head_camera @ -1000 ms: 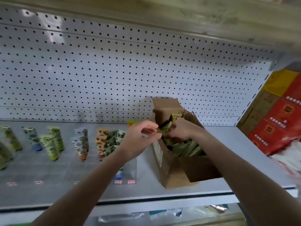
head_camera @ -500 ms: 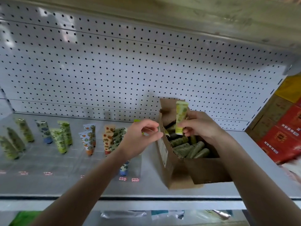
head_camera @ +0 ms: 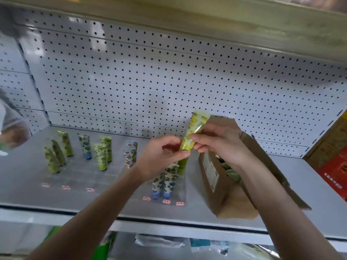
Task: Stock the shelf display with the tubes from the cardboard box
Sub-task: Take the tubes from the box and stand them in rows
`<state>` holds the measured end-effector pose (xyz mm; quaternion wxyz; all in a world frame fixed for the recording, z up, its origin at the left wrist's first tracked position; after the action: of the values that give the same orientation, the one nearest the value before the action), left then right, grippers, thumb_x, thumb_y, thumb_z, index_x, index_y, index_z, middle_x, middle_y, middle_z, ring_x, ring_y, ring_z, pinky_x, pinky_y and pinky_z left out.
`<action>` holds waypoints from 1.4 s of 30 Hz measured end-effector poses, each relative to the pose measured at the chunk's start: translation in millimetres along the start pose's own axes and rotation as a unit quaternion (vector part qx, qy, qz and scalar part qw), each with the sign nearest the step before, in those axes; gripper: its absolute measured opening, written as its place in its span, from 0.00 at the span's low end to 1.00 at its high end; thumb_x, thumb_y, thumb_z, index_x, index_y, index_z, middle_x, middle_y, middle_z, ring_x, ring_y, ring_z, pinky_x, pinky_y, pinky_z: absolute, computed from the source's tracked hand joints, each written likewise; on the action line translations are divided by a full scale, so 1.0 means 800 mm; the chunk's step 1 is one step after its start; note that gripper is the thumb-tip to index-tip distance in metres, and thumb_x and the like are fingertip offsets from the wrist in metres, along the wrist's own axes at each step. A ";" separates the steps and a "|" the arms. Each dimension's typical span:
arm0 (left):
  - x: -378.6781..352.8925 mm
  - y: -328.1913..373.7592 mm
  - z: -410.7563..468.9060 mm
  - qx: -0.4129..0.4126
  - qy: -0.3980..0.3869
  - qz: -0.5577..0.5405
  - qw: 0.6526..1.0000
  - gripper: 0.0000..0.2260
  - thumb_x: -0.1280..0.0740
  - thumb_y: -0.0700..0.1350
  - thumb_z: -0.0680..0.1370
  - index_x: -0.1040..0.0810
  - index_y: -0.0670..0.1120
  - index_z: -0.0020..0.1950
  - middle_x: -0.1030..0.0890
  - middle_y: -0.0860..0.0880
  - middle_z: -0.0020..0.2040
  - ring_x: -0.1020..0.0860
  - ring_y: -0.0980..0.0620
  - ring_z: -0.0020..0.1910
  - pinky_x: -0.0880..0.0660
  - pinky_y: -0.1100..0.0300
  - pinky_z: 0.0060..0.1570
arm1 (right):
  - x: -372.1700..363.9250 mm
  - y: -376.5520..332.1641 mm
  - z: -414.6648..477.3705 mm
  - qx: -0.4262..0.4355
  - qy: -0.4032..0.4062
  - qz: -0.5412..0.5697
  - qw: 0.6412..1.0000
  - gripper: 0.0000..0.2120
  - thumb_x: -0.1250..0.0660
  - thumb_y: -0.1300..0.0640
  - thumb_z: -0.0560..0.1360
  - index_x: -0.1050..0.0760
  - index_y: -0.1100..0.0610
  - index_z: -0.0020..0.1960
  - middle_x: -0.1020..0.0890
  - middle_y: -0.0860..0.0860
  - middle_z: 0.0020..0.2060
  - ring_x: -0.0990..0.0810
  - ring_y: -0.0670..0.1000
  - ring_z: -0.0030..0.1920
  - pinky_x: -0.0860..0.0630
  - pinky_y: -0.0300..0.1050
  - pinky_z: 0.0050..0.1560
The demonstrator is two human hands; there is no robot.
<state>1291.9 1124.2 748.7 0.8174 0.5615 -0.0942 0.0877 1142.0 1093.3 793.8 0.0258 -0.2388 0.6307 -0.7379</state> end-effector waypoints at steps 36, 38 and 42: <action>0.372 -0.149 -0.138 0.158 0.139 0.138 0.968 0.12 0.22 0.35 0.63 0.22 0.47 0.36 0.19 0.52 0.33 0.23 0.62 0.29 0.28 0.72 0.33 | -0.410 -0.035 0.108 0.142 -0.040 -0.093 0.985 0.08 0.29 0.60 0.72 0.18 0.61 0.51 0.25 0.38 0.29 0.26 0.36 0.28 0.30 0.31 0.37; 0.378 -0.156 -0.143 0.163 0.136 0.139 0.967 0.11 0.22 0.35 0.63 0.21 0.47 0.38 0.18 0.51 0.35 0.22 0.61 0.31 0.26 0.71 0.34 | -0.419 -0.036 0.108 0.152 -0.043 -0.102 0.982 0.08 0.29 0.61 0.72 0.18 0.61 0.51 0.25 0.37 0.30 0.25 0.35 0.28 0.29 0.28 0.37; 0.387 -0.168 -0.148 0.165 0.138 0.141 0.966 0.11 0.23 0.35 0.64 0.21 0.45 0.41 0.18 0.48 0.37 0.20 0.58 0.32 0.24 0.68 0.35 | -0.434 -0.035 0.109 0.155 -0.054 -0.119 0.979 0.10 0.31 0.60 0.74 0.19 0.59 0.54 0.21 0.41 0.35 0.25 0.34 0.32 0.25 0.33 0.44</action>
<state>1631.5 1198.7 664.6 0.6977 0.6522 -0.0428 0.2933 1490.3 1136.9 717.3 0.0083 -0.3451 0.4737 -0.8102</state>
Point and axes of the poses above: each hand's wrist, its own z-axis towards the middle knuckle, its own x-axis out of the back of the hand, y = z × x, the point moved 4 cm from there along z, towards the middle knuckle
